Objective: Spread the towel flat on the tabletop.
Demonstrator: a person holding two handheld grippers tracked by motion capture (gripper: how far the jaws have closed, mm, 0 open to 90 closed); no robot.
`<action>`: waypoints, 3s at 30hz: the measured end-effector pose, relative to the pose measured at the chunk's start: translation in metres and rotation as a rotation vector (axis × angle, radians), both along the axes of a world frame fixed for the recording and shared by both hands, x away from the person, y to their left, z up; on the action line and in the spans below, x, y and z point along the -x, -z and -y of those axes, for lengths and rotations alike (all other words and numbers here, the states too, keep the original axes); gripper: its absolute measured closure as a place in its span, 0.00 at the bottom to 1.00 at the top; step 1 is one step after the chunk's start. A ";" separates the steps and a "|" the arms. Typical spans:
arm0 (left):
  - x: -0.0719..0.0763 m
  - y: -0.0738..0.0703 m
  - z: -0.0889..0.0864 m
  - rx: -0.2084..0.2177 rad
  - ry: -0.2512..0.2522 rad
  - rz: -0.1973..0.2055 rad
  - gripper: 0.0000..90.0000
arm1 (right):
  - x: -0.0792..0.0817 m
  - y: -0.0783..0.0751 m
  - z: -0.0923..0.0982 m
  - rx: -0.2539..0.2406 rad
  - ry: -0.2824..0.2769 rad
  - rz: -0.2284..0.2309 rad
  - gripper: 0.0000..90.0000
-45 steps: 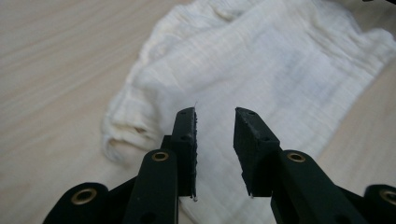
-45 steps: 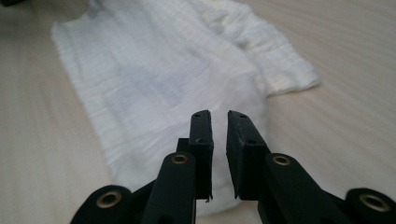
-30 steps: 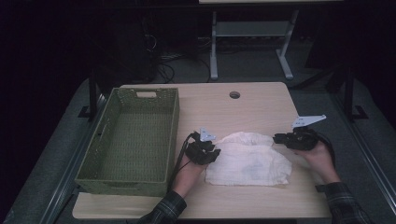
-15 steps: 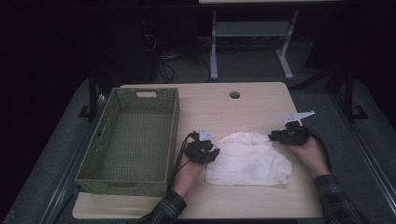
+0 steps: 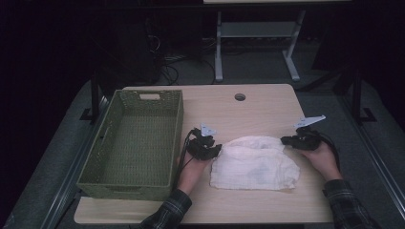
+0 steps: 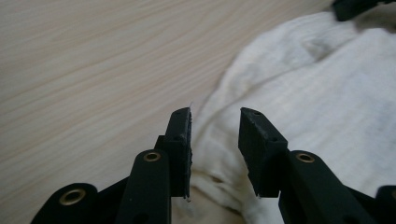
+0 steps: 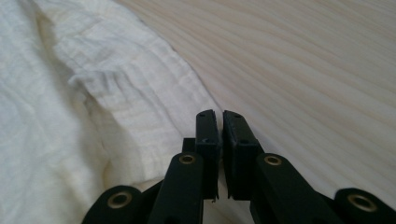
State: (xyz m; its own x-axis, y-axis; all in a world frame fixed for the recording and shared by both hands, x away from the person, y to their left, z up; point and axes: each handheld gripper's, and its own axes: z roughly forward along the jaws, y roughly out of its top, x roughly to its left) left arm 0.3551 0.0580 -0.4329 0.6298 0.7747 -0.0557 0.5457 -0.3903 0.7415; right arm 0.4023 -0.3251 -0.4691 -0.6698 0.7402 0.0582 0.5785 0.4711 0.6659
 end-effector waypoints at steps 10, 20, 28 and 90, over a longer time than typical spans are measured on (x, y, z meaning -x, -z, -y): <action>-0.019 0.017 0.003 -0.096 -0.042 -0.020 0.76 | 0.001 0.001 0.010 -0.011 0.019 0.008 0.94; -0.023 0.027 0.003 -0.102 -0.048 -0.063 0.77 | 0.002 0.002 0.011 -0.017 0.021 0.003 0.94; -0.021 0.029 0.007 -0.113 -0.001 -0.073 0.93 | 0.002 0.002 0.011 -0.016 0.021 0.006 0.94; -0.143 0.033 0.019 -0.116 -0.177 -0.065 0.70 | -0.096 -0.004 0.015 -0.042 0.140 -0.037 0.78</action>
